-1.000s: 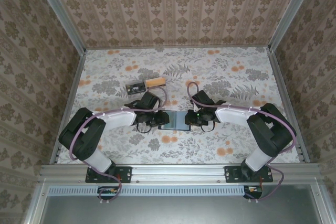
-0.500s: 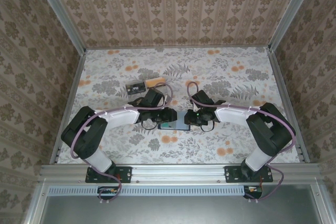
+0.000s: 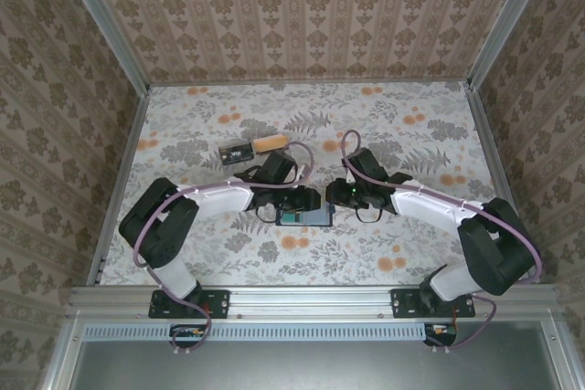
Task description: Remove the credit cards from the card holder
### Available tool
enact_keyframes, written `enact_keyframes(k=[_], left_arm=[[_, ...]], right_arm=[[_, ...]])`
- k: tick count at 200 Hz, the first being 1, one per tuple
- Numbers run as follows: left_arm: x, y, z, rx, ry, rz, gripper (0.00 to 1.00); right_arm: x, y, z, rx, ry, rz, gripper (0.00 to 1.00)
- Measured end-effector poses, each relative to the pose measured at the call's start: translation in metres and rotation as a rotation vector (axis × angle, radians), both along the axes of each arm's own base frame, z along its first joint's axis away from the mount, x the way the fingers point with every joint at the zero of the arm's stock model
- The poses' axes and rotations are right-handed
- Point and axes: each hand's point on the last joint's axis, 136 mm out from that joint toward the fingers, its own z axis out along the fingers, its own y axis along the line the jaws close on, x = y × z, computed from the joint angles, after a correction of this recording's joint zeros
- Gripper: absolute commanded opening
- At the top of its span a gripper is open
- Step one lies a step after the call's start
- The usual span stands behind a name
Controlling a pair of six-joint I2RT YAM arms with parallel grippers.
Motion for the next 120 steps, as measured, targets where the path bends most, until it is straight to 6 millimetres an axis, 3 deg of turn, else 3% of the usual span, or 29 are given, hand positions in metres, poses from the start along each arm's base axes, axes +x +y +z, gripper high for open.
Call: enact_keyframes(k=[26, 64, 94, 120], left_arm=[[0.007, 0.011, 0.010, -0.008, -0.036, 0.023, 0.25], [0.020, 0.057, 0.010, 0.049, -0.063, 0.137, 0.05], [0.022, 0.084, -0.008, 0.126, -0.039, 0.190, 0.02], [0.017, 0.091, -0.019, 0.158, -0.012, 0.192, 0.02]], right_arm=[[-0.001, 0.005, 0.002, 0.025, 0.005, 0.010, 0.31], [-0.007, 0.027, -0.004, 0.064, 0.049, 0.058, 0.24], [-0.008, 0.047, -0.007, 0.103, 0.080, 0.091, 0.21], [-0.005, 0.063, -0.012, 0.127, 0.106, 0.110, 0.19]])
